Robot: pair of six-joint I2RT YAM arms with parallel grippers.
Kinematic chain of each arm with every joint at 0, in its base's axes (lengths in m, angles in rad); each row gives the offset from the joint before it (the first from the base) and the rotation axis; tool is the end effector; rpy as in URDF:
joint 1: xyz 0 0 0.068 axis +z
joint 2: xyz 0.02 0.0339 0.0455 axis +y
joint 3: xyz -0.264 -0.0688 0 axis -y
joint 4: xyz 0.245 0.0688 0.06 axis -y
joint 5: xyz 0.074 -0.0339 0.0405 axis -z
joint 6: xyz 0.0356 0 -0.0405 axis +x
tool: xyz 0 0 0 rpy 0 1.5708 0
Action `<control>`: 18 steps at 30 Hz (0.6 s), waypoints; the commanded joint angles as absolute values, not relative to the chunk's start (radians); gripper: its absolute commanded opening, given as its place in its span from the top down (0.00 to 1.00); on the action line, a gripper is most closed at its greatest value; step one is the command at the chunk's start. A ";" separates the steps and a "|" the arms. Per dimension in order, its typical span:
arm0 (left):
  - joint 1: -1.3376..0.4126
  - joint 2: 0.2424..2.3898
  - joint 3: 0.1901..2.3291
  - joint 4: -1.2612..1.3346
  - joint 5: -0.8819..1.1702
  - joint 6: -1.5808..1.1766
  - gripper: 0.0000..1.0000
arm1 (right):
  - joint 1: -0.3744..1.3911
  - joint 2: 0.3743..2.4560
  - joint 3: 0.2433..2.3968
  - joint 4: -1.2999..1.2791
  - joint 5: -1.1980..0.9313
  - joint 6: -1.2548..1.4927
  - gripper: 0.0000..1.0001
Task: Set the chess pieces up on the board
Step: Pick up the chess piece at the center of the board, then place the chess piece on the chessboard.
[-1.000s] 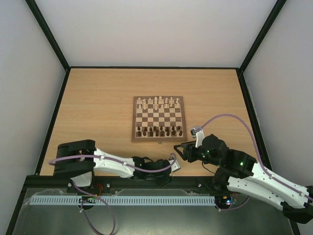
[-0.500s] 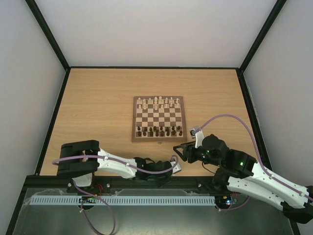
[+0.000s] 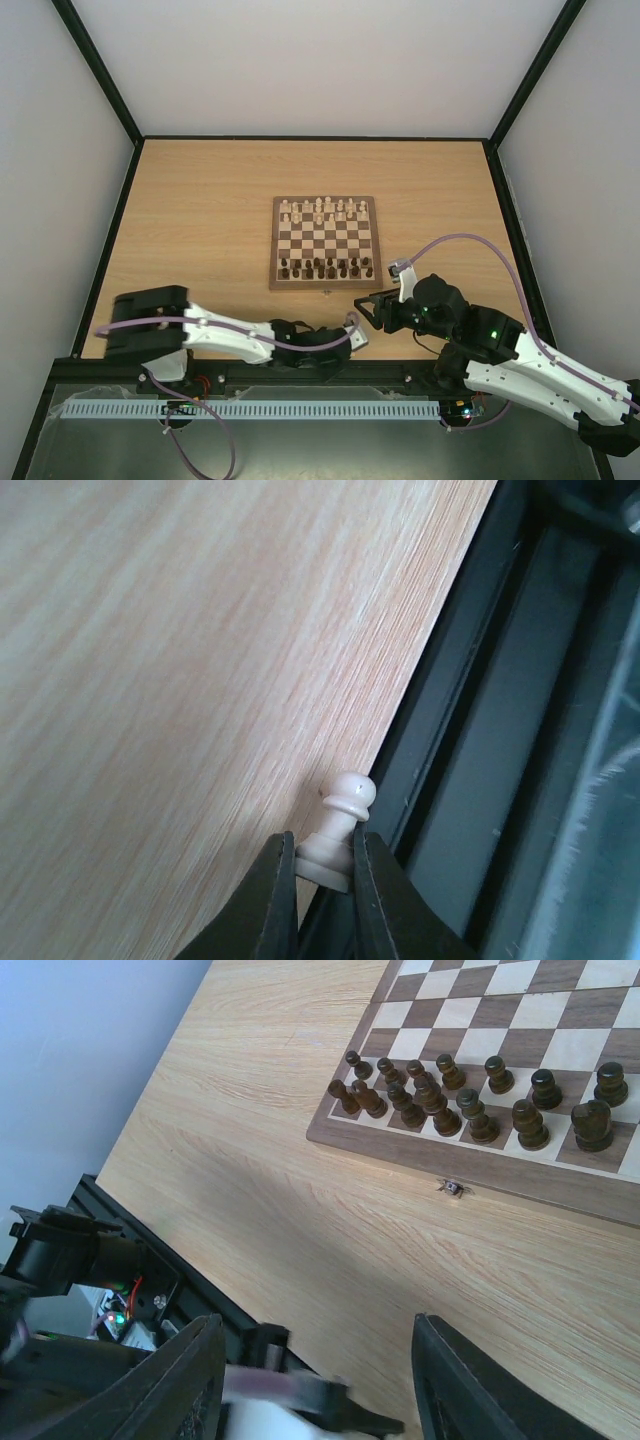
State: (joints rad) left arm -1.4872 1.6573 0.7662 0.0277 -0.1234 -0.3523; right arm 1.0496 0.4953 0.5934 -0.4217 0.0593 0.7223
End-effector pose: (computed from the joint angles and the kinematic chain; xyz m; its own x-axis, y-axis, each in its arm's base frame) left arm 0.0306 -0.3131 0.1406 -0.3985 0.6548 -0.6422 0.9000 0.4139 -0.1364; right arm 0.0663 0.1113 0.2879 -0.6726 0.1539 -0.7238 -0.5239 0.5918 0.6127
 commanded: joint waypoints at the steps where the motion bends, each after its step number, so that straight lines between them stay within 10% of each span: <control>1: -1.484 1.411 0.717 -0.043 -0.145 -0.441 0.96 | 1.057 0.485 0.611 -0.434 0.056 0.721 0.48; 18: -1.291 0.733 0.442 0.029 0.200 -0.552 0.91 | 1.057 0.571 0.575 -0.162 -0.339 0.759 0.45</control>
State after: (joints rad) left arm -1.3304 0.8234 0.4847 0.0097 0.0902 -0.5278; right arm 1.0496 0.5629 0.5869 -0.2760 -0.1787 0.7273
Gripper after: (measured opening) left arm 0.126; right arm 0.548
